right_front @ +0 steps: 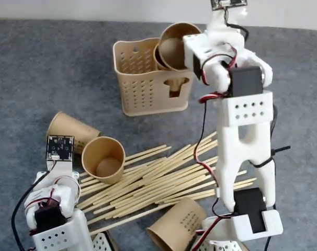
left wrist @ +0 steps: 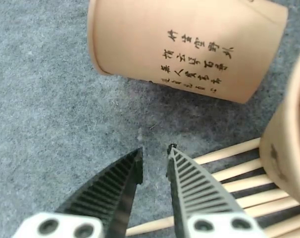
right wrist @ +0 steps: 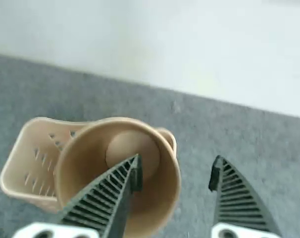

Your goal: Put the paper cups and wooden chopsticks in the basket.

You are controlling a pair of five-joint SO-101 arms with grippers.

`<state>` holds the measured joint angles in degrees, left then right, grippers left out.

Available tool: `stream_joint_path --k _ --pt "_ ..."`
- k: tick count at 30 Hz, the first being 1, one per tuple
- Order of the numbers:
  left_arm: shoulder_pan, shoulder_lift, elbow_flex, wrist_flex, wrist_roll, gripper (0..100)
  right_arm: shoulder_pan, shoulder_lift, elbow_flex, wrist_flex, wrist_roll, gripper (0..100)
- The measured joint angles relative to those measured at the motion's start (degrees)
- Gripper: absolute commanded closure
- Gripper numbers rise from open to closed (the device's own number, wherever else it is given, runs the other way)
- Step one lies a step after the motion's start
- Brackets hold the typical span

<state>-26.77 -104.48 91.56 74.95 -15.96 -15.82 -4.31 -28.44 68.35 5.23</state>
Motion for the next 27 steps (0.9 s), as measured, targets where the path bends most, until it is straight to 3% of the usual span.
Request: stream_joint_path --k 12,27 --pt "0.0 0.0 0.0 0.0 0.0 90 -1.6 0.1 13.1 -19.8 0.0 77.1" --pt "0.0 0.0 0.0 0.0 0.0 90 -1.7 0.1 20.3 -32.0 0.0 77.1"
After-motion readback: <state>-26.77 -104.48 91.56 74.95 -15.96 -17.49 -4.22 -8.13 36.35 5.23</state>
